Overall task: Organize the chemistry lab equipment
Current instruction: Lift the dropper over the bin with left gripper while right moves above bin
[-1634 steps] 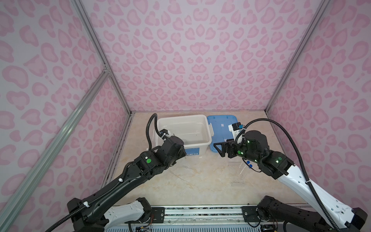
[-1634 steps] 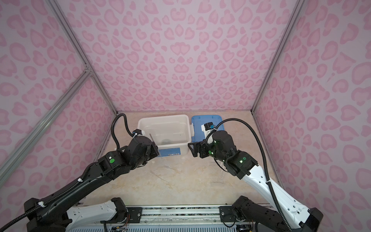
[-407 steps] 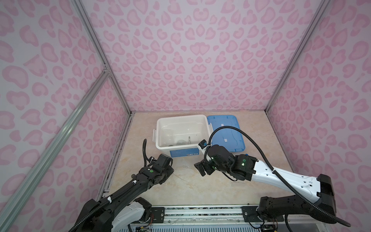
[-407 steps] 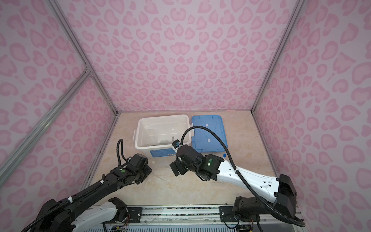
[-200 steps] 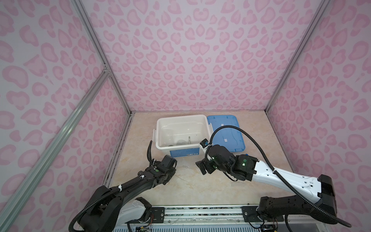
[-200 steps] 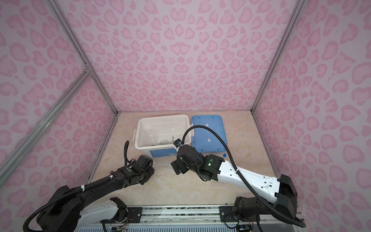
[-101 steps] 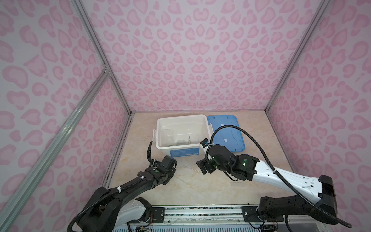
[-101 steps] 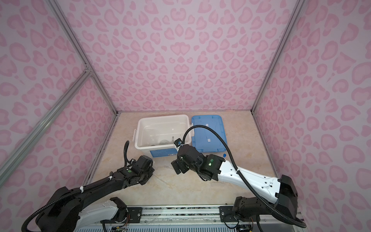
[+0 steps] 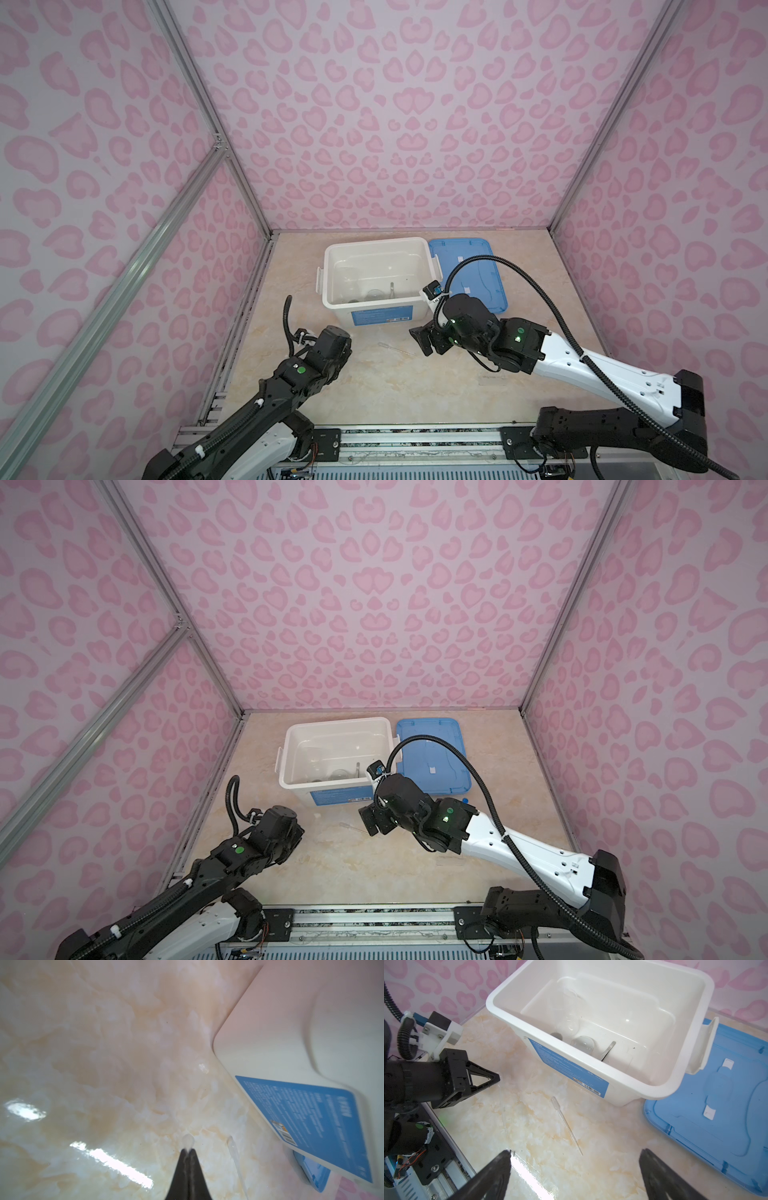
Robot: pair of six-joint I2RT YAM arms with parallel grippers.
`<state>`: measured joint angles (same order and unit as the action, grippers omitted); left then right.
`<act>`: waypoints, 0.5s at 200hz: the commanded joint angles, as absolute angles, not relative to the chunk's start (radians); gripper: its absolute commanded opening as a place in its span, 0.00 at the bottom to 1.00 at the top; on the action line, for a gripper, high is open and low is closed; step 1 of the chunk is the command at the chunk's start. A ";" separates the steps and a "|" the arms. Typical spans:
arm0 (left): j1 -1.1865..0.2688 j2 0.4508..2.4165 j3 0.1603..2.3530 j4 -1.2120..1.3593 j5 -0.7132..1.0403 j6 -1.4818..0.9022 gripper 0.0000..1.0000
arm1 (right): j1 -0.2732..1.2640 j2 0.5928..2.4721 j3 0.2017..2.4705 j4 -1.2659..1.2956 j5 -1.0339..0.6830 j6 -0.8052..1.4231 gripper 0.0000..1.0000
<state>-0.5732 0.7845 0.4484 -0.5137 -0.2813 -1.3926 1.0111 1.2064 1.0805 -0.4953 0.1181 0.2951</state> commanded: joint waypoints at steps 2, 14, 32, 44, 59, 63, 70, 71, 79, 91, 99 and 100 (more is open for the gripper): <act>-0.560 0.693 0.488 -0.621 -0.351 -1.292 0.01 | 0.981 1.181 1.078 -0.479 0.094 0.301 0.97; -0.557 0.649 0.533 -0.660 -0.384 -1.233 0.01 | 0.958 1.163 1.075 -0.481 0.083 0.306 0.97; -0.557 0.619 0.617 -0.722 -0.426 -1.167 0.01 | 0.923 1.139 1.072 -0.479 0.056 0.311 0.97; -0.556 0.615 0.670 -0.747 -0.444 -1.132 0.01 | 0.903 1.128 1.073 -0.482 0.039 0.311 0.97; -0.556 0.618 0.724 -0.716 -0.430 -1.056 0.01 | 0.875 1.111 1.075 -0.478 0.008 0.321 0.97; -0.556 0.622 0.735 -0.700 -0.419 -1.032 0.01 | 0.866 1.106 1.073 -0.475 -0.005 0.325 0.97; -0.555 0.633 0.761 -0.674 -0.397 -1.000 0.01 | 0.849 1.099 1.074 -0.469 -0.034 0.332 0.97; -0.555 0.635 0.765 -0.672 -0.393 -0.994 0.01 | 0.846 1.097 1.074 -0.468 -0.038 0.332 0.97; -0.556 0.654 0.791 -0.627 -0.356 -0.939 0.01 | 0.826 1.094 1.078 -0.466 -0.072 0.338 0.97; -0.557 0.695 0.846 -0.604 -0.316 -0.890 0.02 | 0.807 1.088 1.089 -0.469 -0.091 0.335 0.97; -0.556 0.731 0.891 -0.602 -0.295 -0.858 0.02 | 0.793 1.086 1.094 -0.471 -0.096 0.329 0.97; -0.555 0.737 0.896 -0.601 -0.293 -0.853 0.02 | 0.791 1.084 1.095 -0.471 -0.097 0.328 0.97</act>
<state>-0.5571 0.6720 0.8040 -0.6617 -0.3599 -1.0126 0.8207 1.0924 1.0817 -0.4923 -0.0277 0.3225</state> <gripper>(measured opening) 0.050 0.971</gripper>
